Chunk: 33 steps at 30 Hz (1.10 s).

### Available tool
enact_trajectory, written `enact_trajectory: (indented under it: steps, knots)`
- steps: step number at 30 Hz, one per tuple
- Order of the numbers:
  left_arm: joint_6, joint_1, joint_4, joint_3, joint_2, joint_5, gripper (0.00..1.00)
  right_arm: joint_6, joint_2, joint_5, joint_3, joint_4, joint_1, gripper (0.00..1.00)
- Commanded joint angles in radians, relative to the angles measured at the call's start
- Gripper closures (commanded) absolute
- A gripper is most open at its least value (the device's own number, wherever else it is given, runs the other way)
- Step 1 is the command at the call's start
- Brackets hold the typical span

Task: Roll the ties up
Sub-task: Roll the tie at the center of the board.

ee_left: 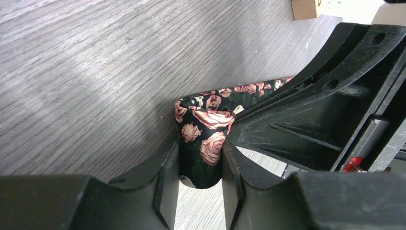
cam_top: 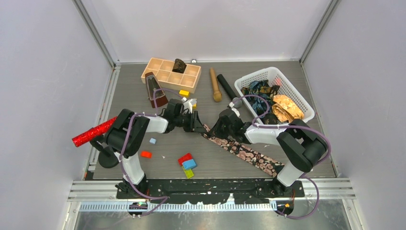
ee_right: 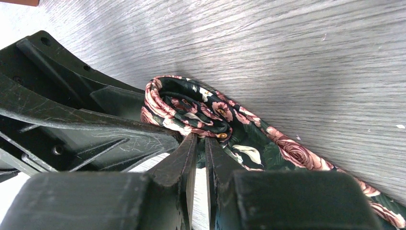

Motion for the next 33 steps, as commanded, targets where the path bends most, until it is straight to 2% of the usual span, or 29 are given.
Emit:
enact_trajectory:
  steps: [1, 7, 15, 24, 33]
  knots:
    - [0.012, -0.011, -0.060, 0.012, 0.024, 0.035, 0.67, -0.011, 0.026, 0.026, -0.022, 0.000, 0.012, 0.81]
    - [0.010, -0.011, -0.063, 0.021, 0.027, 0.034, 0.75, -0.016, -0.015, 0.015, -0.036, 0.009, 0.013, 0.77]
    - [0.019, -0.011, -0.099, 0.023, 0.002, -0.019, 0.76, -0.043, -0.151, 0.069, -0.058, -0.079, 0.013, 0.67]
    - [0.044, -0.014, -0.163, 0.027, -0.053, -0.066, 0.76, -0.135, -0.239, 0.289, -0.057, -0.294, 0.010, 0.70]
    - [0.042, -0.015, -0.173, 0.024, -0.077, -0.094, 0.76, -0.144, -0.265, 0.458, -0.026, -0.526, 0.009, 0.76]
